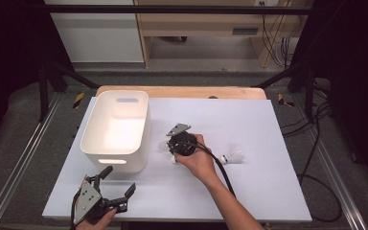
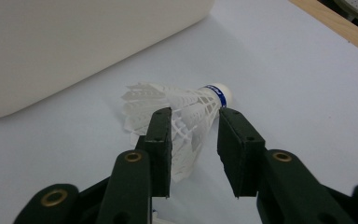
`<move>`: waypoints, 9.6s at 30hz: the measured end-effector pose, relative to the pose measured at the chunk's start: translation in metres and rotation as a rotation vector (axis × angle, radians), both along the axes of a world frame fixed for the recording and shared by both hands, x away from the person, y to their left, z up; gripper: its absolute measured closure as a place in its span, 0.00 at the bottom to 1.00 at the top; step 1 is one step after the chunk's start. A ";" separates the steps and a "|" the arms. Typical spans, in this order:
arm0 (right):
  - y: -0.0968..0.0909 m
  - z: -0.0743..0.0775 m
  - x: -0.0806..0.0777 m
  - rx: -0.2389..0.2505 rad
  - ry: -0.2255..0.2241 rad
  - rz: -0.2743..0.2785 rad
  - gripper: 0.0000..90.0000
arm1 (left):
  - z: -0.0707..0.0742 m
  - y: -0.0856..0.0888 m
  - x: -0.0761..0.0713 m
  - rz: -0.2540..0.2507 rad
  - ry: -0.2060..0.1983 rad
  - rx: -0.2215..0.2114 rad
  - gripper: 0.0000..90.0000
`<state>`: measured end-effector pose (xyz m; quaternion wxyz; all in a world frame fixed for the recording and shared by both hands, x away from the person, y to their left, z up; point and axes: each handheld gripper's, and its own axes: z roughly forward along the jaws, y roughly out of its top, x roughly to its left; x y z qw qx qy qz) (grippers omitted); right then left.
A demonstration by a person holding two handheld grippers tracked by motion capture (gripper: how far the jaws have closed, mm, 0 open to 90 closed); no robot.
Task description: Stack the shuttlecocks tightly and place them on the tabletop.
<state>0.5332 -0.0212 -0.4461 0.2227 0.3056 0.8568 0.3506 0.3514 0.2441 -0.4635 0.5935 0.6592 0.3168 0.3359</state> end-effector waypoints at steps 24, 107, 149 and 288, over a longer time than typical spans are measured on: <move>-0.004 -0.002 0.003 -0.018 -0.005 0.002 1.00 | -0.001 0.000 0.001 0.007 0.006 0.012 0.07; -0.156 -0.024 -0.100 0.219 -0.088 -0.068 1.00 | 0.001 0.024 0.003 0.023 -0.032 0.019 0.03; -0.147 -0.038 -0.097 0.165 -0.065 -0.070 0.91 | -0.001 0.023 0.002 0.028 -0.023 0.003 0.03; -0.110 -0.020 -0.082 0.210 -0.019 0.048 1.00 | -0.002 0.018 0.001 -0.003 -0.038 0.038 0.03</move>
